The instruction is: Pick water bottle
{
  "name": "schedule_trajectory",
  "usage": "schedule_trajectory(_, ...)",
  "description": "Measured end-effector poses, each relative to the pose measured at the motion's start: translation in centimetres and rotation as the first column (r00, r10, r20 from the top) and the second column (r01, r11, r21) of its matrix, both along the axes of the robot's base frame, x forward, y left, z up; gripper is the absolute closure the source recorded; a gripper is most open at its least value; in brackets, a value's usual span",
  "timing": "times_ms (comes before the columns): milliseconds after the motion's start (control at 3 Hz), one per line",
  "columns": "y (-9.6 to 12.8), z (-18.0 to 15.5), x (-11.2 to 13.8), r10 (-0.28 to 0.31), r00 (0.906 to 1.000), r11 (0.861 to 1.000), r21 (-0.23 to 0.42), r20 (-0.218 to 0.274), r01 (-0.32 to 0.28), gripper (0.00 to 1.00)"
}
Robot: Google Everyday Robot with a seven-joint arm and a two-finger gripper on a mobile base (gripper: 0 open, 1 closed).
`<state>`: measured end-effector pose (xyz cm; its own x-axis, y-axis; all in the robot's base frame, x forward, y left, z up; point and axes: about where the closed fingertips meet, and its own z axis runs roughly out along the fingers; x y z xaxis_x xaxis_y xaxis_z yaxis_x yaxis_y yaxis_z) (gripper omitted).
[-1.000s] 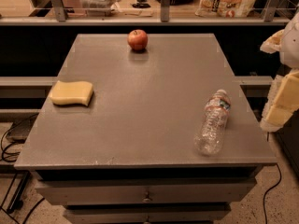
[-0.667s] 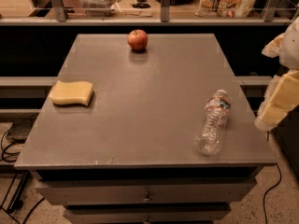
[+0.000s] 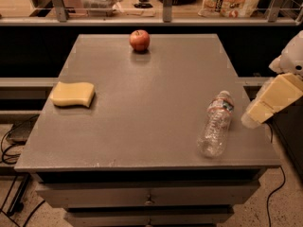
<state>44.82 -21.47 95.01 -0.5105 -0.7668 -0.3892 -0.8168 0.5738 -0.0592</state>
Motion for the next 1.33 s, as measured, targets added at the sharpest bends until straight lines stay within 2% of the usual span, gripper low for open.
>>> schedule_trajectory(333, 0.0, 0.0, 0.0, 0.004, 1.0000, 1.000, -0.002, 0.001, -0.004, 0.00)
schedule_trajectory(667, 4.5, -3.0, 1.9, -0.029, 0.9973, 0.998, 0.062, -0.067, 0.033, 0.00)
schedule_trajectory(1333, 4.5, -3.9, 2.1, -0.064, 0.9945, 0.997, 0.035, -0.084, 0.067, 0.00)
